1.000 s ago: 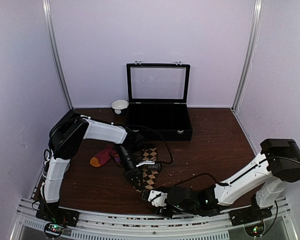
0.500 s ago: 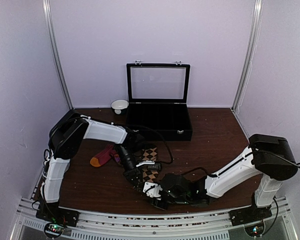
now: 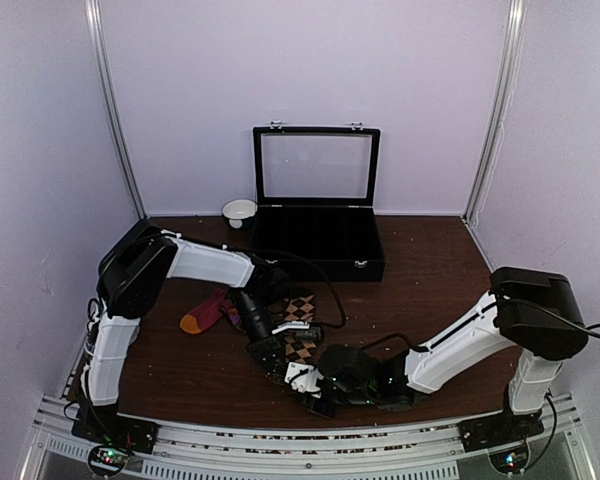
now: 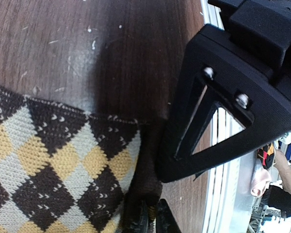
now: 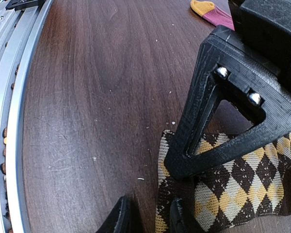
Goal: Roll the socks
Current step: Roll the sock at the center of the board.
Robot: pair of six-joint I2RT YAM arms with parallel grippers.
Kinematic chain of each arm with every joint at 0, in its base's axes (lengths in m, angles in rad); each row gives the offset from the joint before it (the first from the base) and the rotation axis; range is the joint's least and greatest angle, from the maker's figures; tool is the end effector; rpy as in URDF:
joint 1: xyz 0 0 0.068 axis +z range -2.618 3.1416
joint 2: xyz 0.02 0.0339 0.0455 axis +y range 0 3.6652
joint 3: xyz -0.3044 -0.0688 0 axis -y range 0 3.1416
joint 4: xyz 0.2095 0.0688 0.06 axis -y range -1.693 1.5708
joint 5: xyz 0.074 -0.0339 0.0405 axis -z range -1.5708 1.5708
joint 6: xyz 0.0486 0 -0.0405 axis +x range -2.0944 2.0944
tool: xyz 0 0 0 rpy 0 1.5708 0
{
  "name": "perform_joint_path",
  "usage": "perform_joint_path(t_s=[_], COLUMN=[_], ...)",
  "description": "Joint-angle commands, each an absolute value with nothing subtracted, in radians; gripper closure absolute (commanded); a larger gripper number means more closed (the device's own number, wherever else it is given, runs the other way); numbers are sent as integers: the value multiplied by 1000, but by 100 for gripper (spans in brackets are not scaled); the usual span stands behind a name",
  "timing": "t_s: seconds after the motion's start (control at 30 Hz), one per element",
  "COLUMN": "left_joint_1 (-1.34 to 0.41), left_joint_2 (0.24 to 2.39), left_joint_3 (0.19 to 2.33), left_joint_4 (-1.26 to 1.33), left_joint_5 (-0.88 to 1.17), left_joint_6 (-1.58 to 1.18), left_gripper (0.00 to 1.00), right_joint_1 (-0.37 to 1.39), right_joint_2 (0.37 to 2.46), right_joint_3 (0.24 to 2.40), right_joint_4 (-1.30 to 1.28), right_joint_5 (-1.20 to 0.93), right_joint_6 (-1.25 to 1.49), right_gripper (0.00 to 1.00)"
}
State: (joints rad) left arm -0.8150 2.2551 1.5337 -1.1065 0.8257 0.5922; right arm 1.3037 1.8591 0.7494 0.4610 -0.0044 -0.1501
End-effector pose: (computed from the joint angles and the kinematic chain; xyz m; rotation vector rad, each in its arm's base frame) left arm 0.2361 -0.3026 0.1526 -1.5663 -2.0730 1.0919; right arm 0.0925 0.3388 0.1703 -1.5275 1.7138 0.6262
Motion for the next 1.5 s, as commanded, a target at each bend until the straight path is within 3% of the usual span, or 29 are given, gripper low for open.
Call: perform_joint_path(t_s=[0.0, 0.2, 0.47, 0.63, 1.0, 1.47], left_joint_1=[-807, -808, -803, -795, -823, -935], left_joint_2=[2273, 2270, 2145, 2031, 1859, 1869], left_joint_3=[1514, 1514, 1470, 1416, 1271, 1169], left_joint_4=[-1116, -1122, -1056, -979, -890, -697], left_joint_5=[731, 726, 684, 650, 603, 403], left_joint_6=[629, 644, 668, 662, 773, 785], left_gripper=[90, 86, 58, 51, 51, 53], right_joint_1=[1293, 1289, 1235, 1229, 1147, 1051], right_joint_2=[1873, 1886, 1935, 1956, 1978, 2054], right_joint_3=[739, 741, 729, 704, 688, 699], right_joint_4=[440, 419, 379, 404, 544, 661], right_joint_5=[8, 8, -161, -236, -465, -615], right_joint_6=[-138, -120, 21, 112, 485, 745], right_gripper=[71, 74, 92, 97, 100, 100])
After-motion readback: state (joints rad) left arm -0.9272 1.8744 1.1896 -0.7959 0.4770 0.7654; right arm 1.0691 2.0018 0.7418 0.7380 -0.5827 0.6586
